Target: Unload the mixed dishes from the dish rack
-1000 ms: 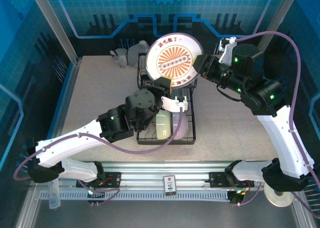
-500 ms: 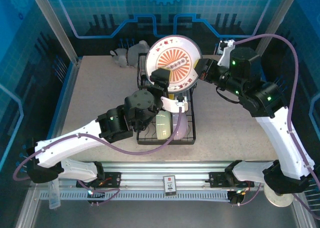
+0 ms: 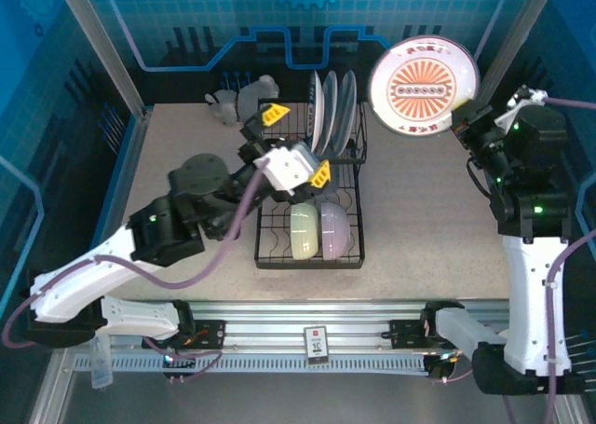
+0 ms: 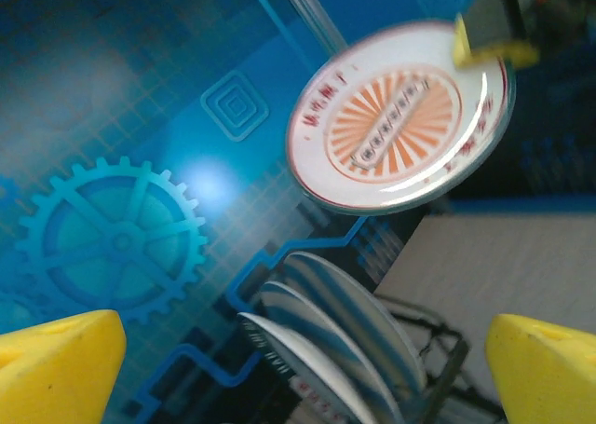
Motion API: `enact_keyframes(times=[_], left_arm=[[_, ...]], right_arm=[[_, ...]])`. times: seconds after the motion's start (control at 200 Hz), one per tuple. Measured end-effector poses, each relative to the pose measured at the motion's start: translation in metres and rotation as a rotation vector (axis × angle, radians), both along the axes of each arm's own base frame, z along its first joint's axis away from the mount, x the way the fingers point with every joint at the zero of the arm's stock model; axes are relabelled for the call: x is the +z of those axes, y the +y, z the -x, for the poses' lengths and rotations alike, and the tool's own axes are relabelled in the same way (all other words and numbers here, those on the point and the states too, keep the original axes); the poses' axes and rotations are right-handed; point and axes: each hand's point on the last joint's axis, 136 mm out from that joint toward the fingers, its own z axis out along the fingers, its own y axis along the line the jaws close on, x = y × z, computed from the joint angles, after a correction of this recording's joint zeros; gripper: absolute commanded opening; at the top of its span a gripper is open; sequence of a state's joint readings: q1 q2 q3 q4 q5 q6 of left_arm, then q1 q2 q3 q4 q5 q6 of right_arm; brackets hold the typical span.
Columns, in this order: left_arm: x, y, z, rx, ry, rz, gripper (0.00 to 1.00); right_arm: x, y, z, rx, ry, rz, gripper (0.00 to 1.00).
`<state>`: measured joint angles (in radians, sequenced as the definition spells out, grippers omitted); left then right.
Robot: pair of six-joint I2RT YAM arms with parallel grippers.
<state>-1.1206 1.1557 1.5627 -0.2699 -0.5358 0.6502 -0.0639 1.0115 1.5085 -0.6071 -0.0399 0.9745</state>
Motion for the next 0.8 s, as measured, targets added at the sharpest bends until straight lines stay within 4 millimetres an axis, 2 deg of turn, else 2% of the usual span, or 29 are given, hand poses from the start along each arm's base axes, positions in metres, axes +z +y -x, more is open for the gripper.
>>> enact_keyframes(times=[0.12,0.245,0.4,0.53,0.715,0.796], left_arm=[[0.002,0.015,-0.001,-0.021,0.15,0.171,0.99],[-0.014,0.026,-0.014,-0.001,0.315,0.265,0.99],[-0.038,0.031,-0.024,0.004,0.503,0.343,0.99],[-0.056,0.026,-0.024,-0.004,0.618,0.357,0.99],[-0.067,0.021,-0.028,-0.01,0.733,0.381,0.99],[-0.073,0.02,-0.032,-0.001,0.781,0.401,0.99]], right_arm=[[-0.043,-0.032,-0.007,-0.114,0.052,-0.099,0.0],[-0.095,-0.056,-0.016,-0.201,0.125,-0.182,0.0],[-0.147,-0.067,-0.024,-0.247,0.186,-0.213,0.0],[-0.185,-0.075,-0.039,-0.264,0.221,-0.195,0.0],[-0.26,-0.086,-0.066,-0.282,0.334,-0.176,0.0],[-0.284,-0.09,-0.079,-0.279,0.372,-0.172,0.0]])
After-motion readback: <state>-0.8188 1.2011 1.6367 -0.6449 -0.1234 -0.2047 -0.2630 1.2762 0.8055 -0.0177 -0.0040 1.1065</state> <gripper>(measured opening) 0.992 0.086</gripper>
